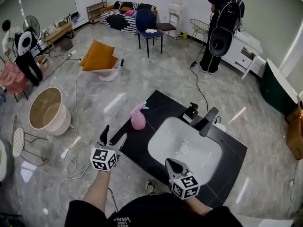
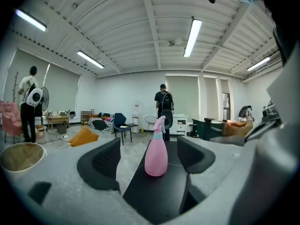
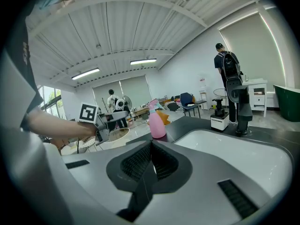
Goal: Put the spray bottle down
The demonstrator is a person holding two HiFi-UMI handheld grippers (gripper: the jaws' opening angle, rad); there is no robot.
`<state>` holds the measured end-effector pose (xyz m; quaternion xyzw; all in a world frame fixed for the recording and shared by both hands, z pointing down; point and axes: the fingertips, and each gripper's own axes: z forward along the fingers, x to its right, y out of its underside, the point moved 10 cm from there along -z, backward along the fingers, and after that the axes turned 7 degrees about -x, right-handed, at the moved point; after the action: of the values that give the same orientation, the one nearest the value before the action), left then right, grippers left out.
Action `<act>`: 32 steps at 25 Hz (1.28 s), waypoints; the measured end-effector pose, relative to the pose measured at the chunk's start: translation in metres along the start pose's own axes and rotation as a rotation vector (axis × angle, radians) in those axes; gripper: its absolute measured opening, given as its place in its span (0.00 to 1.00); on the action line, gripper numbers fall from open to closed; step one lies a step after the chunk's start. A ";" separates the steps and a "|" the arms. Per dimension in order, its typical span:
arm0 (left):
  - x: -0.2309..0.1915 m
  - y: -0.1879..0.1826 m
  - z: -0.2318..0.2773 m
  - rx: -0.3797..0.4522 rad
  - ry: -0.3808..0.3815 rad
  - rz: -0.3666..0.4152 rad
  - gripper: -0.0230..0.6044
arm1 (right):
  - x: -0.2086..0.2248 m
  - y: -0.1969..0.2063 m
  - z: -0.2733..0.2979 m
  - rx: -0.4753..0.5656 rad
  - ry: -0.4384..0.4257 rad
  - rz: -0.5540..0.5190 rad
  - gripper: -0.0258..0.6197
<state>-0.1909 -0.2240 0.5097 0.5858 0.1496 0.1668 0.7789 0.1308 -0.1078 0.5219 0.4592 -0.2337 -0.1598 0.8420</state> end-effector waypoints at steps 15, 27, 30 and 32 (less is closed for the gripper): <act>0.028 0.017 -0.165 0.030 0.006 0.016 0.50 | -0.084 0.027 -0.037 0.019 -0.028 -0.012 0.04; 0.070 0.040 -0.279 0.049 0.020 0.037 0.16 | -0.148 0.057 -0.081 0.068 -0.026 -0.040 0.04; 0.078 0.042 -0.298 0.044 0.034 0.032 0.12 | -0.159 0.062 -0.093 0.081 -0.022 -0.044 0.04; 0.085 0.044 -0.310 0.044 0.044 0.042 0.07 | -0.165 0.068 -0.100 0.087 -0.020 -0.045 0.04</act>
<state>-0.2511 0.0915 0.4654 0.6021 0.1580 0.1927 0.7586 0.0497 0.0774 0.4918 0.4987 -0.2385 -0.1732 0.8151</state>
